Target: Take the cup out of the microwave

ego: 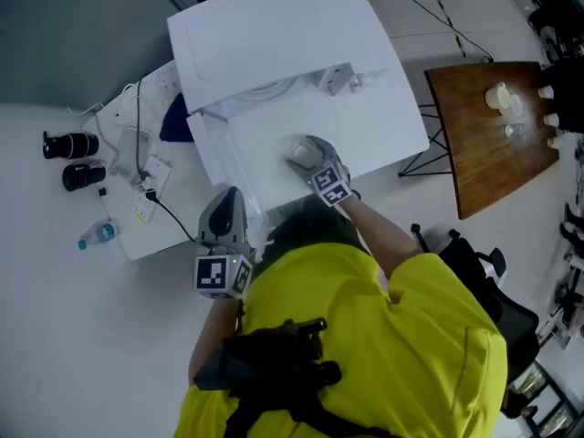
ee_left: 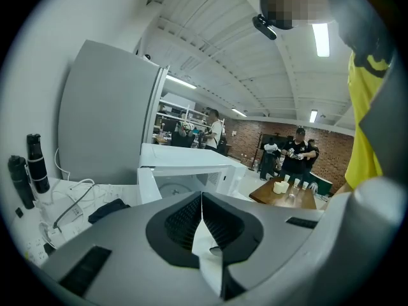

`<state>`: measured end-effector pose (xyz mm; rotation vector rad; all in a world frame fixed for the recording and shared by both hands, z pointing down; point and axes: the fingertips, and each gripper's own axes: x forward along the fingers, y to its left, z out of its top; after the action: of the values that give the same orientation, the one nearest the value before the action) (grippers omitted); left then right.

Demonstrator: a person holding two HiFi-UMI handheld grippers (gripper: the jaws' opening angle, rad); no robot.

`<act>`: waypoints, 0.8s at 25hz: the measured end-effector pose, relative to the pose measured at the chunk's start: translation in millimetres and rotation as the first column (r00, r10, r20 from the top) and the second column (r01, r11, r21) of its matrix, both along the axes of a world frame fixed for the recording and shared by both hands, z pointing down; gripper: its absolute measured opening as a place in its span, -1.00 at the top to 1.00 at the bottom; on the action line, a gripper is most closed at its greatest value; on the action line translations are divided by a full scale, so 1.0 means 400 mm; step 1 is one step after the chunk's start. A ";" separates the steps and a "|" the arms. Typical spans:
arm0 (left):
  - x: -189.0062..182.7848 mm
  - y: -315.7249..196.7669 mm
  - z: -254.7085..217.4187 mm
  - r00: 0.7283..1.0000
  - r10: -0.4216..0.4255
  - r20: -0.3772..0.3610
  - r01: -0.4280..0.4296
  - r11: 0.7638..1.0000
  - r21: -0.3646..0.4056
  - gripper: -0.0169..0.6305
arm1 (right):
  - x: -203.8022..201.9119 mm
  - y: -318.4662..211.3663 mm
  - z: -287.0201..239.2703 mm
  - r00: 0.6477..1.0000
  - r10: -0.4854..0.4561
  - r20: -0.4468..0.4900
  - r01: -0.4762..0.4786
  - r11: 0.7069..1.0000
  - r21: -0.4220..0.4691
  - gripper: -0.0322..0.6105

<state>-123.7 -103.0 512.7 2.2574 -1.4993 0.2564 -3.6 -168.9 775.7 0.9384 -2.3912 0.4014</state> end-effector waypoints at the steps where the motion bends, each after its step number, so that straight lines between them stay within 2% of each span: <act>1: 0.004 0.002 0.000 1.000 0.005 0.005 -0.005 1.000 0.002 0.96 | 0.007 0.007 0.009 1.000 0.004 -0.004 -0.004 1.000 -0.004 -0.22; 11: 0.027 0.029 -0.004 0.999 0.032 0.028 -0.032 0.999 -0.005 0.96 | 0.030 0.019 0.034 0.998 0.055 0.012 -0.055 0.998 0.015 -0.24; 12: 0.028 0.033 -0.009 0.999 0.032 0.027 -0.032 0.999 -0.003 0.96 | 0.033 0.022 0.027 0.998 0.061 0.016 -0.061 0.998 0.013 -0.35; 20: 0.000 0.039 -0.078 1.000 0.002 -0.004 -0.001 0.999 0.052 0.96 | 0.103 0.089 -0.113 0.994 0.083 0.064 -0.085 0.996 0.016 -0.39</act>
<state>-123.8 -87.2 481.7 2.2981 -1.5192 0.2154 37.8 -133.1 730.7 1.0520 -2.4219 0.4476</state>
